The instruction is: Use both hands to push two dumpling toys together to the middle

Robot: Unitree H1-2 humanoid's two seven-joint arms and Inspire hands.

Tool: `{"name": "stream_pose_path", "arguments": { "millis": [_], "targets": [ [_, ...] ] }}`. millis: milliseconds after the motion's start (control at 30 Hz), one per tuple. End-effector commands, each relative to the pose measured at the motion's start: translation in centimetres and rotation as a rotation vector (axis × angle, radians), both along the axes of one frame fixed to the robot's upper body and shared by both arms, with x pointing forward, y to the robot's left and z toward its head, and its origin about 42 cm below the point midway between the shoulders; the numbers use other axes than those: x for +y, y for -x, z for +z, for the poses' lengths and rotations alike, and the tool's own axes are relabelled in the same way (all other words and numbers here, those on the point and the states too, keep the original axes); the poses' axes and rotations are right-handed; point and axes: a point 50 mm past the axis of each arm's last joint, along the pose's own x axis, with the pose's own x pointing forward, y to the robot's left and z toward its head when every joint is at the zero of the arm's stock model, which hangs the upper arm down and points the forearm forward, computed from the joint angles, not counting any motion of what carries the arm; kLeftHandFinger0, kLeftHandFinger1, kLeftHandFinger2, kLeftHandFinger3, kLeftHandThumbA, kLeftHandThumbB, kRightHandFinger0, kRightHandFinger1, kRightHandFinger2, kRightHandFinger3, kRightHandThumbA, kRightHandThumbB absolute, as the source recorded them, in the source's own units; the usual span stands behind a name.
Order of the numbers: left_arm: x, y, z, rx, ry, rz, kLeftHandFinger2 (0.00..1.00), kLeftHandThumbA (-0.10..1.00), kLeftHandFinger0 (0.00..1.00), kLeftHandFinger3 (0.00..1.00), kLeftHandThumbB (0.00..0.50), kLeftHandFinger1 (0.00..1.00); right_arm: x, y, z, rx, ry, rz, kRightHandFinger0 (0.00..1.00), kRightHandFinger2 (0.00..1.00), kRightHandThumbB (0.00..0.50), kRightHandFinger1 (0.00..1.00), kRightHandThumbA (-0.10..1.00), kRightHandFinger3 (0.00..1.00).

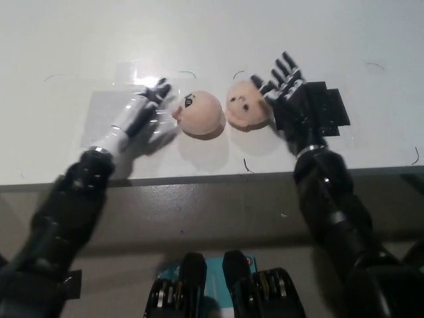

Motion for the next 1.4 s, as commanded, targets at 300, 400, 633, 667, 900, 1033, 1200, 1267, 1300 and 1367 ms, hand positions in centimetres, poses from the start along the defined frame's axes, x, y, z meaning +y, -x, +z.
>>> {"name": "stream_pose_path", "arguments": {
  "millis": [300, 400, 633, 667, 900, 1033, 1200, 1267, 1300, 1367],
  "targets": [
    [3.9, -0.8, 8.6, -0.253, -0.143, 0.034, 1.0, 1.0, 1.0, 1.0, 0.382, 1.0, -2.2, -1.0, 4.2, -0.16, 0.049, -0.014, 1.0, 1.0, 0.204, 1.0, 0.91, 1.0],
    [4.2, 0.3, 10.2, -0.286, -0.096, 0.008, 1.0, 1.0, 1.0, 1.0, 0.352, 1.0, -2.2, -0.6, 4.4, -0.187, 0.047, -0.014, 1.0, 1.0, 0.185, 1.0, 0.95, 1.0],
    [3.8, 6.4, 13.1, -0.451, 0.043, -0.088, 1.0, 1.0, 1.0, 1.0, 0.411, 1.0, -3.1, 3.4, 6.0, -0.363, 0.075, -0.011, 1.0, 1.0, 0.17, 1.0, 1.0, 1.0],
    [3.6, 7.6, 13.3, -0.46, 0.054, -0.106, 1.0, 1.0, 1.0, 1.0, 0.417, 1.0, -3.3, 4.3, 6.1, -0.385, 0.081, -0.012, 1.0, 1.0, 0.171, 1.0, 1.0, 1.0],
    [2.6, 17.4, 12.0, -0.598, 0.178, -0.205, 1.0, 1.0, 1.0, 1.0, 0.322, 1.0, -5.1, 12.4, 7.5, -0.538, 0.105, -0.017, 1.0, 1.0, 0.257, 1.0, 1.0, 1.0],
    [3.4, 21.9, 10.4, -0.553, 0.221, -0.216, 1.0, 1.0, 1.0, 1.0, 0.353, 1.0, -6.2, 16.5, 6.9, -0.567, 0.116, -0.002, 1.0, 1.0, 0.216, 1.0, 1.0, 1.0],
    [5.0, 24.8, 8.1, -0.522, 0.254, -0.205, 1.0, 1.0, 1.0, 1.0, 0.326, 1.0, -7.1, 19.6, 5.2, -0.572, 0.158, 0.012, 1.0, 1.0, 0.165, 1.0, 1.0, 1.0],
    [6.0, 26.0, 6.4, -0.462, 0.266, -0.177, 1.0, 1.0, 1.0, 1.0, 0.337, 1.0, -7.3, 20.8, 3.1, -0.532, 0.178, 0.023, 1.0, 1.0, 0.156, 1.0, 1.0, 1.0],
    [6.6, 26.4, 5.4, -0.441, 0.272, -0.164, 1.0, 1.0, 1.0, 1.0, 0.334, 1.0, -7.4, 21.3, 2.0, -0.5, 0.185, 0.02, 1.0, 1.0, 0.166, 1.0, 1.0, 1.0],
    [7.4, 27.1, 3.9, -0.392, 0.288, -0.136, 1.0, 1.0, 1.0, 1.0, 0.299, 1.0, -7.4, 22.0, 0.2, -0.424, 0.166, 0.031, 1.0, 1.0, 0.199, 1.0, 1.0, 1.0]
  ]
}}
